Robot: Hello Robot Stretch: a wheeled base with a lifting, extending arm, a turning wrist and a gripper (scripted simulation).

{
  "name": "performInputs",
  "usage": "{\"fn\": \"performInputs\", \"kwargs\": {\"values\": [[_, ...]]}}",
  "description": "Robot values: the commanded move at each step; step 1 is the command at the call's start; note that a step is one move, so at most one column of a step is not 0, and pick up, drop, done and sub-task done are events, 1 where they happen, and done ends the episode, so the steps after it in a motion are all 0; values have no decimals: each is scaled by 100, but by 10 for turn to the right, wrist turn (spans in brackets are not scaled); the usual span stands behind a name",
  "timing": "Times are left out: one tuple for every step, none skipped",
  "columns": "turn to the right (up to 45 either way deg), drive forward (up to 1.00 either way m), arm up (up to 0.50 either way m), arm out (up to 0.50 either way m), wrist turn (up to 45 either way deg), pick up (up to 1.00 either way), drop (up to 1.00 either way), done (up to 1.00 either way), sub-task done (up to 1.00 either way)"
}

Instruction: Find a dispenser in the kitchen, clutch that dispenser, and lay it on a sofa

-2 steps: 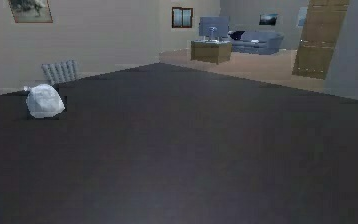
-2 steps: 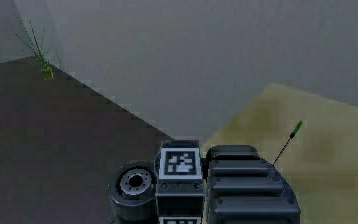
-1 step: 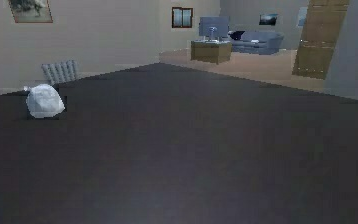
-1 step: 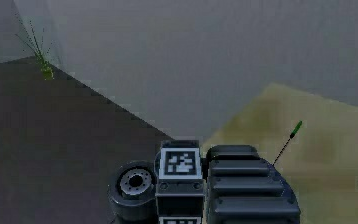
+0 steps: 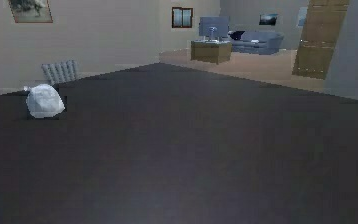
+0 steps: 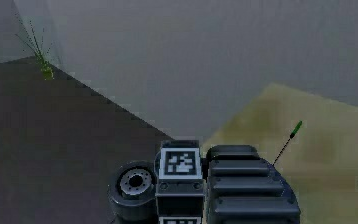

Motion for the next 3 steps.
{"fn": "performInputs", "kwargs": {"values": [[150, 0, 0, 0, 0, 0, 0, 0, 0], [-420, 0, 0, 0, 0, 0, 0, 0, 0], [0, 15, 0, 0, 0, 0, 0, 0, 0]]}}
